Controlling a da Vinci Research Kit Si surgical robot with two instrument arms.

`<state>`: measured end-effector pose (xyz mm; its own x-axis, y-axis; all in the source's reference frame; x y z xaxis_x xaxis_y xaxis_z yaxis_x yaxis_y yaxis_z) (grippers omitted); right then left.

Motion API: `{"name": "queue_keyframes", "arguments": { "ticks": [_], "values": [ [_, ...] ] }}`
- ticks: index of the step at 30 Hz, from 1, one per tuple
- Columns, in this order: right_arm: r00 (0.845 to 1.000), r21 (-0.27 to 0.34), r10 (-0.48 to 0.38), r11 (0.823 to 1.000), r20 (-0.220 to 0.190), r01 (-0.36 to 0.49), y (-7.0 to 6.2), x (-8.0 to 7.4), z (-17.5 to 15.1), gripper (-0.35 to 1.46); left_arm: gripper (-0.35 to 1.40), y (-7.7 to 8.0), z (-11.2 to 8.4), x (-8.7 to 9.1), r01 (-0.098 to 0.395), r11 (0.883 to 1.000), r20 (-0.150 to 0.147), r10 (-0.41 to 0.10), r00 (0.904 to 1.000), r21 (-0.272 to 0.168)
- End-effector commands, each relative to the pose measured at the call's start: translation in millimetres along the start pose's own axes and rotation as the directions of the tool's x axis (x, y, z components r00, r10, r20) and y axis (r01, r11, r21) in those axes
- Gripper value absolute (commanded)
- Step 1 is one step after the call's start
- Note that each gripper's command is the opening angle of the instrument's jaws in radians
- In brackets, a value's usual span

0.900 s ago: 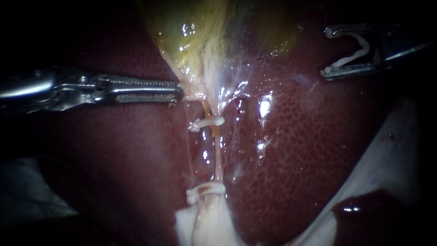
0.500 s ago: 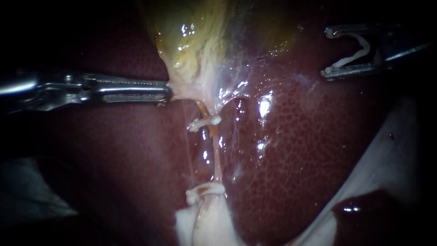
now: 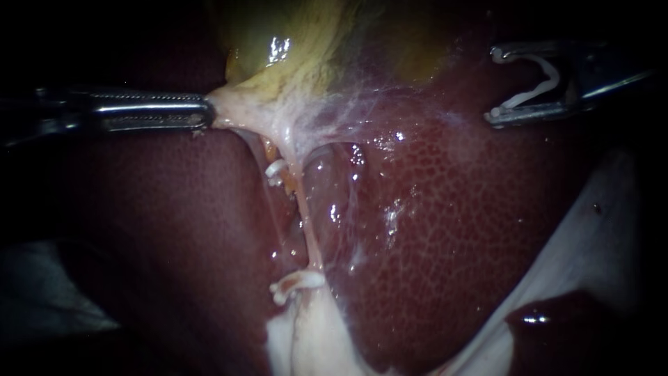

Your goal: Clipping first clip right tube

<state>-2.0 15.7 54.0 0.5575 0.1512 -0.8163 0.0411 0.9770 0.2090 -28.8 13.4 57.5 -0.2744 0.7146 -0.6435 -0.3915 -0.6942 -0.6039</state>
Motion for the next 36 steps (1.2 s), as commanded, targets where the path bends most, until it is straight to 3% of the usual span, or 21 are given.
{"name": "queue_keyframes", "arguments": {
  "ticks": [1,8,13,18,25,36],
  "values": [
    [1.0,0.007,0.016,1.0,-0.005,-0.016,-0.5,0.0,0.6,0.48,-0.35,0.1,0.0,0.0,0.0,1.0,0.0,0.0,1.0,0.001],
    [0.991,0.086,0.125,0.989,-0.042,-0.121,-4.0,0.6,6.3,0.48,-0.35,0.3,0.0,0.1,0.0,1.0,0.0,0.0,1.0,0.003],
    [0.975,0.14,0.216,0.968,-0.047,-0.208,-6.5,0.5,10.6,0.48,-0.35,0.4,0.0,0.1,0.0,1.0,0.0,0.0,1.0,0.003],
    [0.954,0.188,0.298,0.94,-0.037,-0.286,-8.2,0.1,14.1,0.48,-0.35,0.5,0.0,0.2,0.001,1.0,0.0,-0.001,1.0,0.004],
    [0.934,0.233,0.356,0.911,-0.023,-0.341,-9.8,-0.4,18.2,0.48,-0.35,0.8,0.1,0.3,-0.005,1.0,-0.001,0.005,1.0,0.005],
    [0.912,0.271,0.41,0.878,0.0,-0.395,-10.9,-0.9,23.1,0.46,-0.35,1.0,0.1,0.3,-0.004,1.0,-0.001,0.004,1.0,0.01]
  ]
}}
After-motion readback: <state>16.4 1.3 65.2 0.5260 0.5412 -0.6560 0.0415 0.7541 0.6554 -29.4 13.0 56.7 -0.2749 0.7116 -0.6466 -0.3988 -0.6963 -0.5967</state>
